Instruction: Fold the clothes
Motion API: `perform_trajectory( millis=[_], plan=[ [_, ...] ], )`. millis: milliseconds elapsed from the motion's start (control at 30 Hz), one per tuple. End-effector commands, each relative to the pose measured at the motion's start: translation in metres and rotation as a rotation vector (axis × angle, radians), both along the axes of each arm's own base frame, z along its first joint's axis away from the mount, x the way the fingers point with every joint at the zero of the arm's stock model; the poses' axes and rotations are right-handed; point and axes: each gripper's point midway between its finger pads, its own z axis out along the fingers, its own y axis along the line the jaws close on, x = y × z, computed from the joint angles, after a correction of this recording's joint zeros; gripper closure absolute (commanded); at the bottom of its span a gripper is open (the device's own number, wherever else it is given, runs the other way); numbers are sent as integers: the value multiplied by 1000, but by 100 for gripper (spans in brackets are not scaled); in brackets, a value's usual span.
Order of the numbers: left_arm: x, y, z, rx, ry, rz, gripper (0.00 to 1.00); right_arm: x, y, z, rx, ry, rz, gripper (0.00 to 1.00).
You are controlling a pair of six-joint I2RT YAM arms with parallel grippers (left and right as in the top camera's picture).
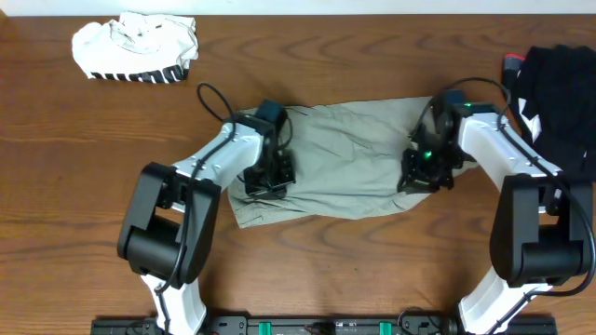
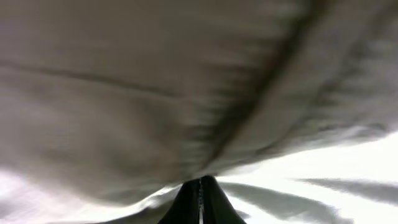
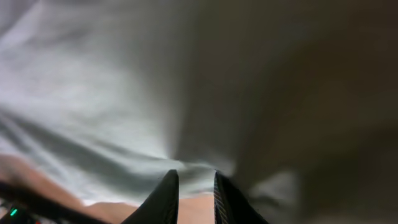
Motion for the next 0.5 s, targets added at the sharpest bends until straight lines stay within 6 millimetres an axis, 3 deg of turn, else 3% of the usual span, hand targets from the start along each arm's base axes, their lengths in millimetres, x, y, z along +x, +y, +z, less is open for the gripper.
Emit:
perform_trajectory(
  millis=[0, 100, 300, 467],
  plan=[
    [-1, 36, -6, 128, 13, 4, 95, 3, -30, -8, -114, -9, -16, 80],
    [-5, 59, -6, 210, 38, 20, 94, 8, -53, -11, -198, -14, -87, 81],
    [-6, 79, -2, 243, 57, 58, 94, 13, -105, -12, -374, -20, -245, 86],
    [2, 85, 35, 248, -26, 69, 94, 21, -115, 12, -382, -50, -299, 93]
  ],
)
